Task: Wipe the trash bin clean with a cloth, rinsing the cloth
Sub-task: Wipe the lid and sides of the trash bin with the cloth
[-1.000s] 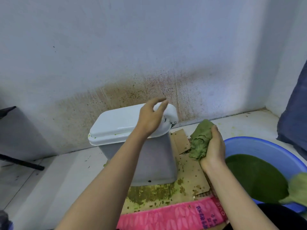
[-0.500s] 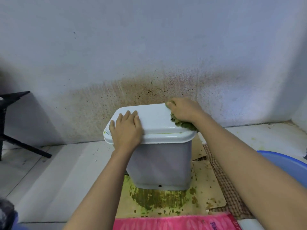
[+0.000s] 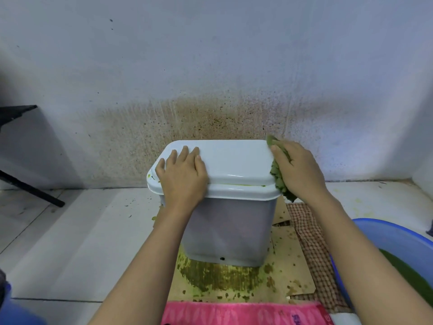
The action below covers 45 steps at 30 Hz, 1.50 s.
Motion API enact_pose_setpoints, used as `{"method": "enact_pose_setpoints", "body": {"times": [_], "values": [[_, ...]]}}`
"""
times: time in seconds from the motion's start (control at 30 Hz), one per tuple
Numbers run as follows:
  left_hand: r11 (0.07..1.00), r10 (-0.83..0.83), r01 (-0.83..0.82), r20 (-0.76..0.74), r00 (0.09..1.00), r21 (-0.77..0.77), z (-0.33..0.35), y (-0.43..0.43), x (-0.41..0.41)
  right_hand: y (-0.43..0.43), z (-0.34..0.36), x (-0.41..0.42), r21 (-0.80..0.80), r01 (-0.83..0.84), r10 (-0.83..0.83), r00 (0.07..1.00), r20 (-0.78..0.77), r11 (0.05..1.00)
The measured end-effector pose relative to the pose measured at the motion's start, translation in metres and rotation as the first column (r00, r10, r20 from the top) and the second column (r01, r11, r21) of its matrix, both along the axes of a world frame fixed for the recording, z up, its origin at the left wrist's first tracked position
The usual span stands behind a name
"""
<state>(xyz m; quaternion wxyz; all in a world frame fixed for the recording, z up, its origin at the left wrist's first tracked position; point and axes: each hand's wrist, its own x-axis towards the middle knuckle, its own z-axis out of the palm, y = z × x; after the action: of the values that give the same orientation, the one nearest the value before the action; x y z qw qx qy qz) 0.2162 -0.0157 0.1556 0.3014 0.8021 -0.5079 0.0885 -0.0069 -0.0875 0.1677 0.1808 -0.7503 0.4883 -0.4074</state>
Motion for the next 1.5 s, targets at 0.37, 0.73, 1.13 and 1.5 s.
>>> {"method": "enact_pose_setpoints", "body": {"times": [0.37, 0.73, 1.13, 1.5], "values": [[0.801, 0.122, -0.555, -0.848, 0.517, -0.223, -0.009, 0.020, -0.039, -0.067, 0.029, 0.000, 0.638, -0.293, 0.053, 0.929, 0.367, 0.712], [0.769, -0.159, -0.612, -0.983, 0.095, -0.184, 0.018, 0.011, -0.026, -0.049, -0.005, -0.024, 0.613, -0.561, -0.172, 0.645, 0.745, 0.556], [0.977, -0.167, -0.113, -0.978, 0.123, -0.181, 0.036, -0.017, 0.033, 0.101, -0.003, -0.012, 0.505, -0.585, -0.419, 0.288, 0.861, 0.635], [0.962, -0.028, 0.214, -0.717, 0.697, 0.171, 0.055, -0.027, -0.004, 0.074, 0.005, 0.023, 0.244, -0.153, 0.001, 0.849, 0.528, 0.957]]}}
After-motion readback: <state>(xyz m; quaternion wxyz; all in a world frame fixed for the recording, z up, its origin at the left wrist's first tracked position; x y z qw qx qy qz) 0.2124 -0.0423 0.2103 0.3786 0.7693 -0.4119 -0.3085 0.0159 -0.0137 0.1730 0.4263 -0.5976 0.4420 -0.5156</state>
